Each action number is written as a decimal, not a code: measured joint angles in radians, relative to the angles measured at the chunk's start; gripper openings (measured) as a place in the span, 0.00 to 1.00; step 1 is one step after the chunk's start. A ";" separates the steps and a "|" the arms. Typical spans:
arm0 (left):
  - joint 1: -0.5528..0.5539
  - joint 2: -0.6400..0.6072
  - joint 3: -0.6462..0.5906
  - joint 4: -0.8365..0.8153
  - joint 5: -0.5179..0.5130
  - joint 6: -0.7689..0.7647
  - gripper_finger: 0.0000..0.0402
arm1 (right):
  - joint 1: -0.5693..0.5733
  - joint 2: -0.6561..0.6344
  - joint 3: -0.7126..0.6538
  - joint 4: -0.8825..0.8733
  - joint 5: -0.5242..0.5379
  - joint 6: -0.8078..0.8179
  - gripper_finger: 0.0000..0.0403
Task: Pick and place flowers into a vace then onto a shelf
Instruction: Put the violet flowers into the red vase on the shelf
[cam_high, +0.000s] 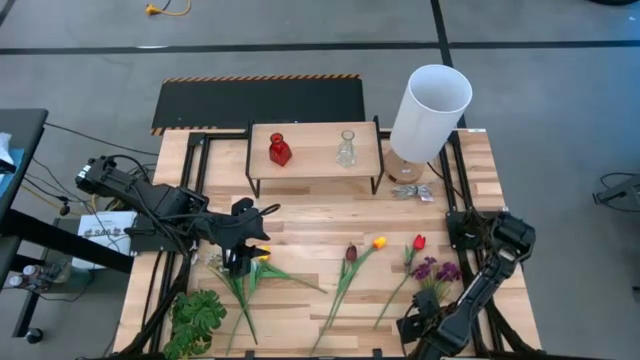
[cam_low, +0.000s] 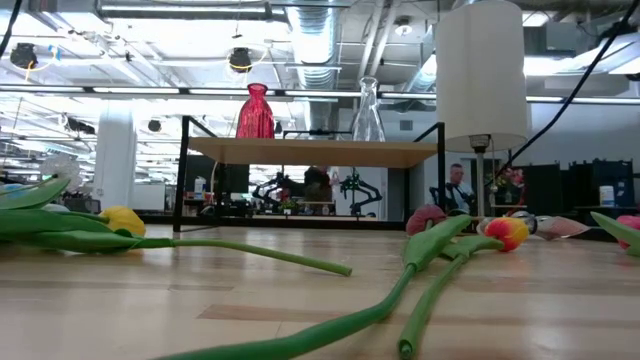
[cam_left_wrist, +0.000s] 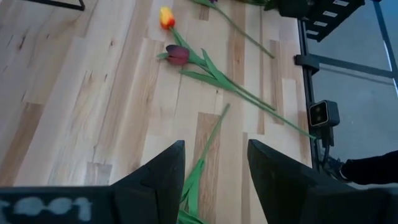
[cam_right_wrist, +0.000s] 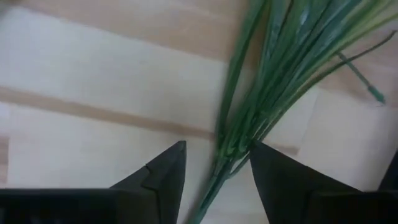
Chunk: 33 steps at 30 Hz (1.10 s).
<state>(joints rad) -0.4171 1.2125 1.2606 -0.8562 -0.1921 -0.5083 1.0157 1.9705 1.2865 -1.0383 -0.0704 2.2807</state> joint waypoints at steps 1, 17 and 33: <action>0.000 0.000 0.000 0.000 0.001 0.000 0.40 | -0.001 -0.001 0.000 -0.006 0.001 0.000 0.41; 0.000 0.000 0.000 0.000 0.005 0.000 0.40 | -0.009 -0.030 -0.069 0.085 0.029 -0.011 0.20; 0.000 0.000 0.000 -0.001 0.005 0.011 0.40 | -0.014 -0.032 0.114 -0.129 0.104 -0.067 0.01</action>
<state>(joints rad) -0.4175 1.2125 1.2606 -0.8570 -0.1867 -0.4974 1.0012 1.9381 1.4007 -1.1673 0.0334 2.2137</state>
